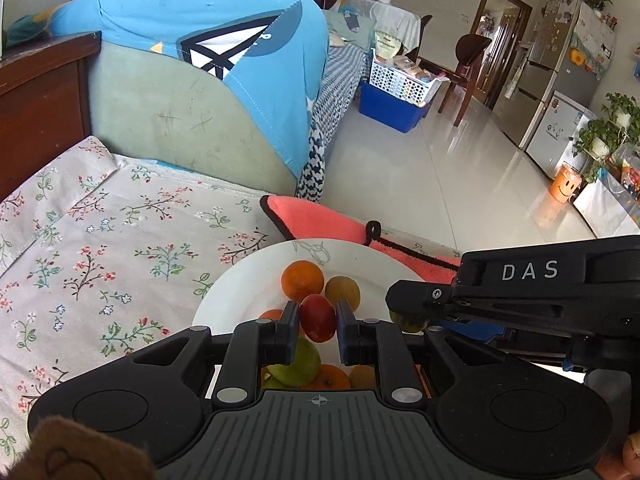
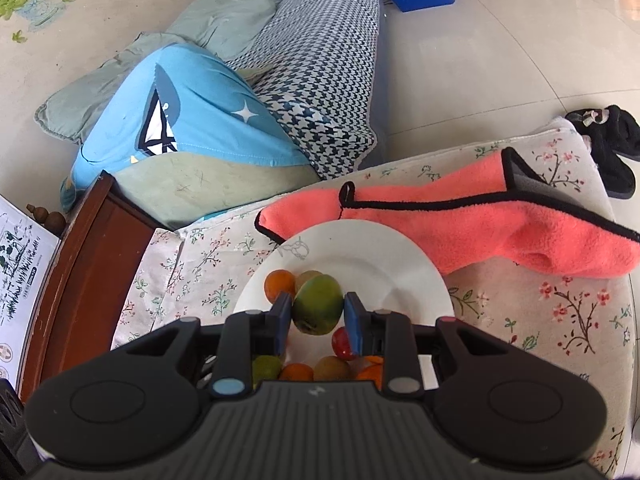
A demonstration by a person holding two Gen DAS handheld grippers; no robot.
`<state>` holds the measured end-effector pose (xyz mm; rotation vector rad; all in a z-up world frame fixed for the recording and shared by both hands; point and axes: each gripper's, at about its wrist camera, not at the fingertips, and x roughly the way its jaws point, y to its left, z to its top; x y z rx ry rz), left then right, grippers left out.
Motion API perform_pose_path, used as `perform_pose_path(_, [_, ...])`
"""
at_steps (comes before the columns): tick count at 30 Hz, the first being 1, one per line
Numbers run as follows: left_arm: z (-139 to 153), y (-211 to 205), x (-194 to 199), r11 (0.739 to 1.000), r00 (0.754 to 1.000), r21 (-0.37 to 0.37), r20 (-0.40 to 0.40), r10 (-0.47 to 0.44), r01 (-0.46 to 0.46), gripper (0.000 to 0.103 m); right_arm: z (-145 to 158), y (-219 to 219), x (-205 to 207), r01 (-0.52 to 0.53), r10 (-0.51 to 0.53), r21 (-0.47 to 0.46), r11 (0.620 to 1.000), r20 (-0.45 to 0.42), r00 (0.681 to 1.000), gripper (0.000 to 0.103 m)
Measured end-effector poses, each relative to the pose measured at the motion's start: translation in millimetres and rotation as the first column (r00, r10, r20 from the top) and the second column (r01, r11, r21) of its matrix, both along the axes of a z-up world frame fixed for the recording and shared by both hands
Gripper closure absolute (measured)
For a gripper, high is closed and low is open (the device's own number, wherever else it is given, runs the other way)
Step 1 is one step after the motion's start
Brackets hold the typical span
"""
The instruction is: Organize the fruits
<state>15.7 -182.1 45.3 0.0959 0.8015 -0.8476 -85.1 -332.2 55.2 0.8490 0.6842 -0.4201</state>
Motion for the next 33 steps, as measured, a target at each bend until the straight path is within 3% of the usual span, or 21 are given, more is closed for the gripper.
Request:
perform_pose_path(11, [7,4,5,0.999,0.999,-0.03,-0.023,0.032,-0.033,0.082,-6,-2,4,0.026,-0.026,0.022,0.999,-0.009,1.0,0.072])
perform_pose_path(15, [18,9,2,0.998,0.998,-0.028,-0.002,0.06,-0.061,0.062,-2,-3,2,0.033,-0.033,0.028,0.999,0.0,0.999,0.072])
perform_pose_path(17, [24,13,0,0.996,0.996,-0.015,0.017,0.088,-0.087,0.042,1,-2,0,0.037,-0.037,0.026,0.999,0.009,0.999,0.071])
perform_pose_path(21, [37,26,-3,0.993,0.992,0.011,0.036,0.118,-0.119,0.035,12,4,-6,0.038,-0.038,0.005,0.999,-0.013,0.999,0.07])
perform_pose_path(23, [42,31,-4,0.99,0.99,0.038,0.044,0.136,-0.138,0.024,18,11,-8,0.028,-0.029,-0.034,0.999,-0.045,0.999,0.068])
perform_pose_path(28, [51,42,-12,0.985,0.988,0.091,0.069,0.14,-0.146,0.016,29,31,-15,-0.008,-0.005,-0.127,0.992,-0.099,0.995,0.057])
perform_pose_path(33, [52,50,-22,0.975,0.986,0.155,0.062,0.152,-0.16,0.013,36,41,-29,0.008,-0.02,-0.113,0.994,-0.104,0.994,0.053])
